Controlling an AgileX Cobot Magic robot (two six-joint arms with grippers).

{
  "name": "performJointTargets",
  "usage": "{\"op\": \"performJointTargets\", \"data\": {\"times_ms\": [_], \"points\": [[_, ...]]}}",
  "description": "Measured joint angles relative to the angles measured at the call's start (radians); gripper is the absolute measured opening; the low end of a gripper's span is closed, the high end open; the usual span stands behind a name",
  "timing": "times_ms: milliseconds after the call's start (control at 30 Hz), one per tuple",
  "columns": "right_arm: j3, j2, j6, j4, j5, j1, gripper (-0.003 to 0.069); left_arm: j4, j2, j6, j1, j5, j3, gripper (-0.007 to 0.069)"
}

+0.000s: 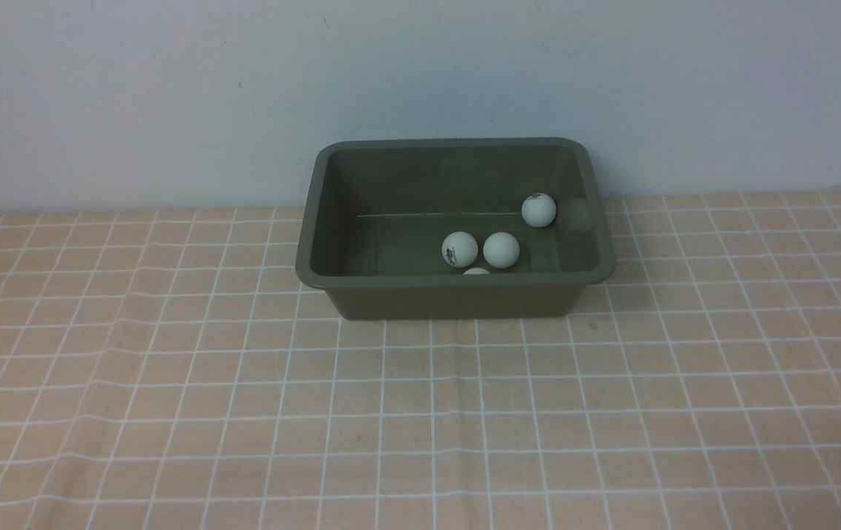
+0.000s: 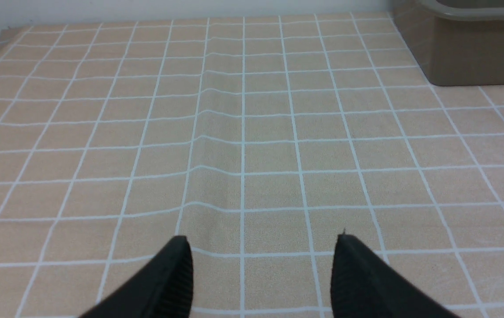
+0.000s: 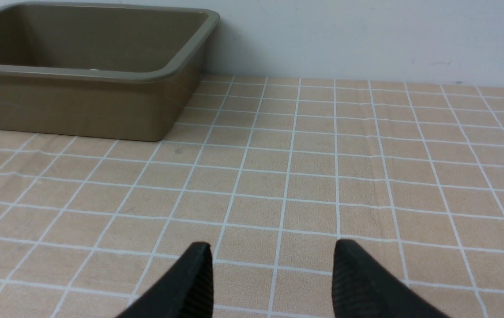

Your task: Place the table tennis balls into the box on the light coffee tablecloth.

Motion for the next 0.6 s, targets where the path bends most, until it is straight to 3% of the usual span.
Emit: {"op": "performJointTargets", "data": {"times_ms": [267, 600], "points": [[0.000, 0.000, 0.000, 0.000, 0.000, 0.000, 0.0347, 0.106, 0.000, -0.115, 0.000, 0.000, 0.000, 0.0351], [0.000, 0.000, 0.000, 0.000, 0.000, 0.000, 0.0347, 0.098, 0.000, -0.112, 0.000, -0.007, 0.002, 0.0351]]}}
